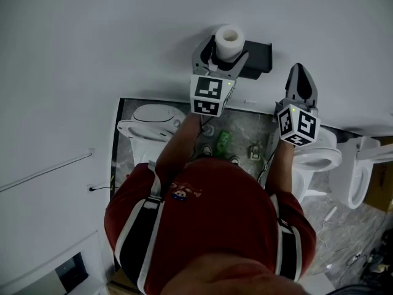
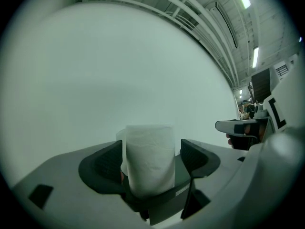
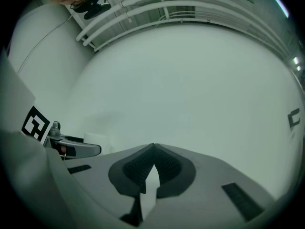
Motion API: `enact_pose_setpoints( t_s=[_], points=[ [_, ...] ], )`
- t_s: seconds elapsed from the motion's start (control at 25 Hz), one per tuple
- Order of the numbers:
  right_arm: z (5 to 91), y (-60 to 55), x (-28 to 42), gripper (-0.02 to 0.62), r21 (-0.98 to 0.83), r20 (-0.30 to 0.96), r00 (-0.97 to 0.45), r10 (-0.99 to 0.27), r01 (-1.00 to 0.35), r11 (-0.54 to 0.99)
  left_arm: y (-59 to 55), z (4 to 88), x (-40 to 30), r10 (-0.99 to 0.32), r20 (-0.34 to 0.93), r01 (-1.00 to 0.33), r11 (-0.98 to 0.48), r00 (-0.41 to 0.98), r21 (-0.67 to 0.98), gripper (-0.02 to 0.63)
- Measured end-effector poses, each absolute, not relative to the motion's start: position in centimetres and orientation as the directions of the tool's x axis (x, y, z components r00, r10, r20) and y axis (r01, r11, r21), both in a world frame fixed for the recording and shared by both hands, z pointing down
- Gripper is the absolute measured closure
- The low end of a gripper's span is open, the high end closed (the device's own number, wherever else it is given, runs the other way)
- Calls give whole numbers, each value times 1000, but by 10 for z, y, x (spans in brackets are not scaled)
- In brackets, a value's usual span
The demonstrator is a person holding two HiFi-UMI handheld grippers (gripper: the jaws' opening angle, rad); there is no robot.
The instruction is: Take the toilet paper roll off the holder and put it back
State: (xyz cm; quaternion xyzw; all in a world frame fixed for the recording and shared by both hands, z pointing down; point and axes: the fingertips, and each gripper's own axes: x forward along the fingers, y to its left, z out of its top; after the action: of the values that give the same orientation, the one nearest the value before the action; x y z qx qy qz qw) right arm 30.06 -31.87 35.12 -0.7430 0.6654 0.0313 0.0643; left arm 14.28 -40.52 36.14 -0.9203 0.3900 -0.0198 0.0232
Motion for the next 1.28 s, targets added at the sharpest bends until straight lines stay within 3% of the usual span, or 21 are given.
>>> enact_pose_setpoints(
  t_s=[0.2,0.32,1.28],
  points=[
    [352,-317,302,588,-53,-131,134,-982,-990,-128,-411,361,144,-722,12,-719,-690,692,-82,218],
    [355,-317,304,588,-57,-126,145,-981,-989,-138,-413,361,143,-724,5,-721,-688,690,-77,267],
    [350,-313,298,588,-54,-139,136,-981,-990,-130,-406,321,111,-748,-101,-754,-654,656,-60,273]
  ],
)
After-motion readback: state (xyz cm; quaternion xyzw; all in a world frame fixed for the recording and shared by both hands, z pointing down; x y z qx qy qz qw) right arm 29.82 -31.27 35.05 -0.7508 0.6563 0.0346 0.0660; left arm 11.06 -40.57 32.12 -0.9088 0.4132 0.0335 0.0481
